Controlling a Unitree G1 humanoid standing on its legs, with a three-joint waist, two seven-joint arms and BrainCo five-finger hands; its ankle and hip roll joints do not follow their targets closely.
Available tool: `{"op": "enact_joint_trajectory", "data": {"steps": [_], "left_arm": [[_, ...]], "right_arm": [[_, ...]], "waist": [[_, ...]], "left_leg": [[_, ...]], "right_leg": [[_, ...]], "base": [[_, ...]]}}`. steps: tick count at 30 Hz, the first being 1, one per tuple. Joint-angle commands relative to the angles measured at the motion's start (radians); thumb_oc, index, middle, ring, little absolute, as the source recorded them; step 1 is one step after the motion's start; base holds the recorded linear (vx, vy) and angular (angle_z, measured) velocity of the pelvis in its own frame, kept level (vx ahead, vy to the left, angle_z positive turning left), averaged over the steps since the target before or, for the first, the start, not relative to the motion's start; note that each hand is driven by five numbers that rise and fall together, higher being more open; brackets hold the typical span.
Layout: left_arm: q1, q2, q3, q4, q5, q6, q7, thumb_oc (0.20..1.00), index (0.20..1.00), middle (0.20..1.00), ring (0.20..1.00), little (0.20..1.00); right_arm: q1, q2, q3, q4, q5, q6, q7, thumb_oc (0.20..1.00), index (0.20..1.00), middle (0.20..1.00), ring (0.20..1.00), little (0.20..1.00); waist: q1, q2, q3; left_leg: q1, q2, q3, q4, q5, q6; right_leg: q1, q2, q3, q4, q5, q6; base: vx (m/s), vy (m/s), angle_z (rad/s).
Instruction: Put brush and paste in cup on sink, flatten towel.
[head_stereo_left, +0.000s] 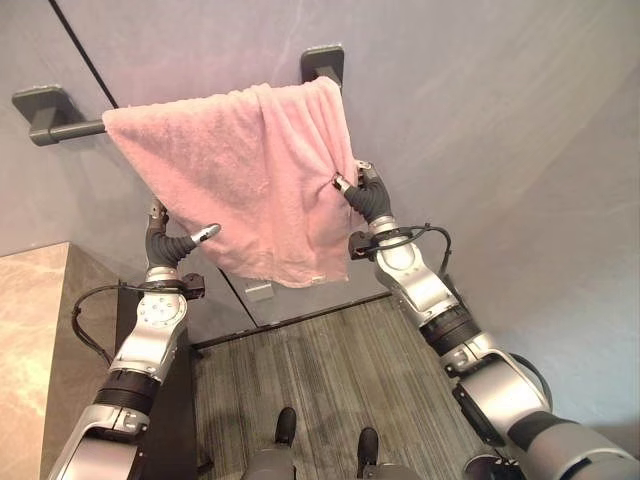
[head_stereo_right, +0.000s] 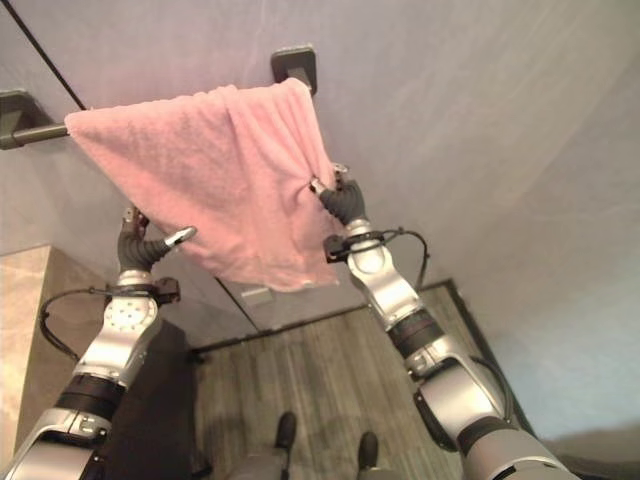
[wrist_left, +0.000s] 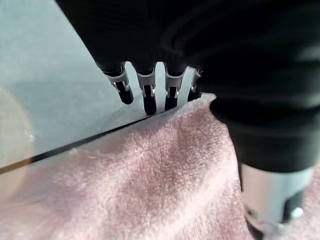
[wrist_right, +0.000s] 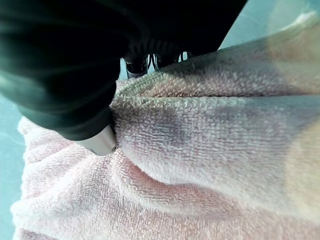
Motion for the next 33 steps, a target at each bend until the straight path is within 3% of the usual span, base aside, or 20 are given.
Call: {"op": "enact_joint_trajectory", "data": {"steps": [1,20,21,22,23,33], "left_arm": [[-0.136,0.085,-0.018,0.068,-0.038,-0.04,-0.007,1.0,1.0,1.0,1.0,1.0],[-0.198,0.028,-0.131,0.055,-0.077,-0.03,-0.1,1.0,1.0,1.0,1.0,1.0],[-0.212,0.025,-0.139,0.053,-0.077,-0.028,-0.102,0.564,0.564,0.564,0.564,0.564],[-0.212,0.025,-0.14,0.053,-0.077,-0.028,-0.101,0.479,0.479,0.479,0.479,0.479],[-0.217,0.023,-0.141,0.052,-0.067,-0.028,-0.099,0.2,0.2,0.2,0.2,0.2],[-0.19,0.01,-0.109,0.022,-0.08,-0.041,-0.087,0.2,0.2,0.2,0.2,0.2]], "right_arm": [[0.002,-0.011,-0.01,-0.001,0.024,-0.023,0.0,0.2,0.2,0.2,0.2,0.2],[0.007,-0.005,-0.004,0.01,0.027,-0.018,0.013,0.2,0.2,0.2,0.2,0.2],[0.003,-0.005,-0.003,0.01,0.027,-0.017,0.011,0.2,0.2,0.2,0.2,0.2],[0.003,-0.005,-0.003,0.01,0.027,-0.017,0.011,0.2,0.2,0.2,0.2,0.2],[0.004,-0.002,-0.004,0.011,0.027,-0.017,0.01,0.2,0.2,0.2,0.2,0.2],[0.03,0.0,-0.009,0.006,0.015,-0.013,0.014,0.2,0.2,0.2,0.2,0.2]], "waist": [[-0.015,-0.033,-0.009],[-0.037,-0.028,0.0],[-0.039,-0.027,0.002],[-0.038,-0.027,0.003],[-0.04,-0.027,0.003],[-0.04,-0.023,0.004]], "left_leg": [[0.062,0.009,0.015,0.004,-0.165,0.005],[0.054,0.003,0.034,0.004,-0.162,0.009],[0.054,0.003,0.035,0.004,-0.162,0.009],[0.054,0.003,0.035,0.004,-0.162,0.009],[0.054,0.003,0.038,0.004,-0.163,0.009],[0.06,0.002,0.043,0.004,-0.164,0.012]], "right_leg": [[-0.028,-0.076,0.003,0.006,-0.072,0.069],[-0.045,-0.079,0.019,0.009,-0.061,0.072],[-0.047,-0.079,0.021,0.009,-0.059,0.073],[-0.047,-0.079,0.021,0.009,-0.059,0.073],[-0.048,-0.08,0.023,0.009,-0.058,0.074],[-0.045,-0.08,0.028,0.01,-0.057,0.073]], "base": [[0.0,0.0,0.0],[0.0,0.0,-0.01],[-0.01,-0.007,-0.03],[0.0,0.0,0.0],[0.0,0.0,0.0],[0.0,0.0,0.0]]}}
